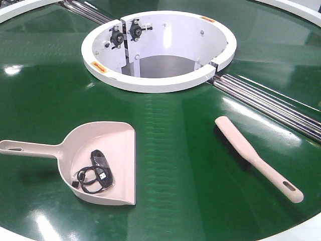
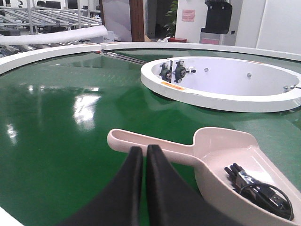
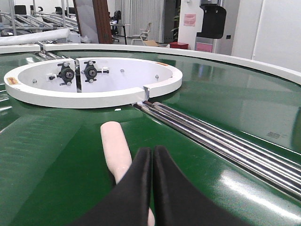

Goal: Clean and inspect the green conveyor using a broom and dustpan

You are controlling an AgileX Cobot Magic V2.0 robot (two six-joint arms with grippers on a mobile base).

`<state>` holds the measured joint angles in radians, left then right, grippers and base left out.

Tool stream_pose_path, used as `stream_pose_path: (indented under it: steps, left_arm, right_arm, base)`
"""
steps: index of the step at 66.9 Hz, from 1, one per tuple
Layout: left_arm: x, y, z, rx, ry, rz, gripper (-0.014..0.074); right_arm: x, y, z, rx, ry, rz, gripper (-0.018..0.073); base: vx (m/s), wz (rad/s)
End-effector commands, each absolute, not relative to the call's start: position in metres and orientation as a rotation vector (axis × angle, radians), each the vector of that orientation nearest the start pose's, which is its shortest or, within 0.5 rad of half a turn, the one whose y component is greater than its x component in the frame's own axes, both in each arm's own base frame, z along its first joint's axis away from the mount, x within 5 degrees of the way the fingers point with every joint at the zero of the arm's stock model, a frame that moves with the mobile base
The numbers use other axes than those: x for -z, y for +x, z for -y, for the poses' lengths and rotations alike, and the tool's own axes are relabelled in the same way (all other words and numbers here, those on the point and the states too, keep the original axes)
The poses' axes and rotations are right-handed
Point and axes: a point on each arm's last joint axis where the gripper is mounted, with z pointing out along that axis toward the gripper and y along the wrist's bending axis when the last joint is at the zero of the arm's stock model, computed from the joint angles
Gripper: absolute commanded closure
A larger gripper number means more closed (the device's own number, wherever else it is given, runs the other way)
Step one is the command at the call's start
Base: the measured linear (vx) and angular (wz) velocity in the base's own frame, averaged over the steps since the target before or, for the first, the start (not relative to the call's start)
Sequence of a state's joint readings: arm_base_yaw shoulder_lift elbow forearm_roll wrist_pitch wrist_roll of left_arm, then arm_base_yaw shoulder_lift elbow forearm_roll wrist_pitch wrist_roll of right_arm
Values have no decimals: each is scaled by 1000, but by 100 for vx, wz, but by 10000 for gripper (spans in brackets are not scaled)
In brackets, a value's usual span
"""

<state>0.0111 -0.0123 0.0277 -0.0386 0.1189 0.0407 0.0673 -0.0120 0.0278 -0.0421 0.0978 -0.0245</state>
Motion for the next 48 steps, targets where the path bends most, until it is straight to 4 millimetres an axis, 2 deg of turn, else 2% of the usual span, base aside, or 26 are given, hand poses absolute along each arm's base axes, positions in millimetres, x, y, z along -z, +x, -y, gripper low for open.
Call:
stream_pose_path:
  steps: [1,48]
  left_arm:
    - [-198,56,0,6,-12,-1541,603]
    - [-198,56,0,6,-12,-1541,603]
  right_arm:
    - [-202,56,-3,3,-96,-1509,568]
    - [-202,56,-3,3,-96,-1509,568]
  base:
    - [0,0]
    - [0,0]
